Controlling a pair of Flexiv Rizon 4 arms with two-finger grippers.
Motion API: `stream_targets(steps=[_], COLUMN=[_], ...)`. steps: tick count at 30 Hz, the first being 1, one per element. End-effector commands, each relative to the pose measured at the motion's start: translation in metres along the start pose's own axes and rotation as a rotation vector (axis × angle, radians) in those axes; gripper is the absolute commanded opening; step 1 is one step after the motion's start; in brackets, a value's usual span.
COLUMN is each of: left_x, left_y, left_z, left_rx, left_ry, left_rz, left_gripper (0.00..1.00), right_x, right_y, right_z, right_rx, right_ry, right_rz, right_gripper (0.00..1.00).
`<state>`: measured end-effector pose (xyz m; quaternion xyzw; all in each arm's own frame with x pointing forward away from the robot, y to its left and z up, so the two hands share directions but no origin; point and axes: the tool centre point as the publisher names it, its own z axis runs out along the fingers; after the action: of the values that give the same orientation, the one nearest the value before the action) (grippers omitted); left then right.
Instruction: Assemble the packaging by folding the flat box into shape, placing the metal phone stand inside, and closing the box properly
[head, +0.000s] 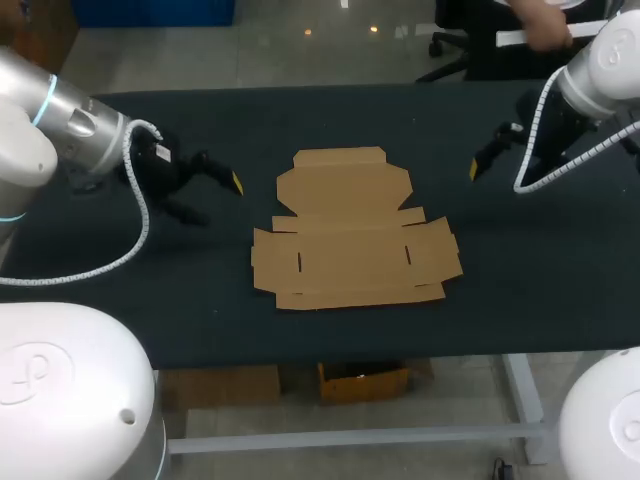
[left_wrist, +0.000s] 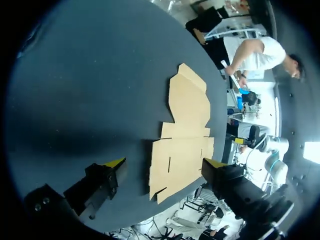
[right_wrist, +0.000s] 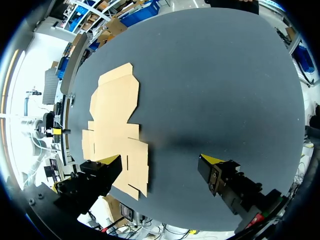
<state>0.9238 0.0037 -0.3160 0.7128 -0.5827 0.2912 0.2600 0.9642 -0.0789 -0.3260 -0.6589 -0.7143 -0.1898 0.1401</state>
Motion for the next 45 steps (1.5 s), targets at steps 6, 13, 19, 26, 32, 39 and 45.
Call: stream_targets(steps=[6, 13, 19, 26, 32, 39, 45], left_x=[0.008, 0.010, 0.013, 0.016, 0.016, 0.019, 0.019], left_y=[-0.003, -0.012, -0.020, -0.028, -0.037, -0.040, -0.040], left_z=[0.003, 0.001, 0.000, 0.002, 0.006, 0.006, 0.006], left_rx=[0.045, 0.014, -0.016, -0.025, -0.057, -0.096, -0.096], left_ry=[-0.051, -0.091, -0.119, -0.146, -0.163, -0.192, -0.192], left_rz=[-0.109, -0.103, -0.102, -0.107, -0.113, -0.115, -0.115], left_gripper=[1.00, 1.00, 0.65, 0.00, 0.00, 0.00, 0.00], right_x=[0.002, 0.002, 0.008, 0.007, 0.004, 0.002, 0.002], right_y=[0.011, 0.020, 0.023, 0.027, 0.025, 0.024, 0.024], right_z=[0.006, 0.019, 0.023, 0.024, 0.028, 0.026, 0.026], right_rx=[0.018, 0.043, 0.023, -0.012, -0.052, -0.077, -0.077], right_ry=[-0.016, -0.026, -0.051, -0.042, -0.014, -0.017, -0.017], right_rz=[-0.002, -0.013, -0.054, -0.035, -0.018, 0.002, 0.002], right_gripper=[1.00, 1.00, 1.00, 0.59, 0.00, 0.00, 0.00])
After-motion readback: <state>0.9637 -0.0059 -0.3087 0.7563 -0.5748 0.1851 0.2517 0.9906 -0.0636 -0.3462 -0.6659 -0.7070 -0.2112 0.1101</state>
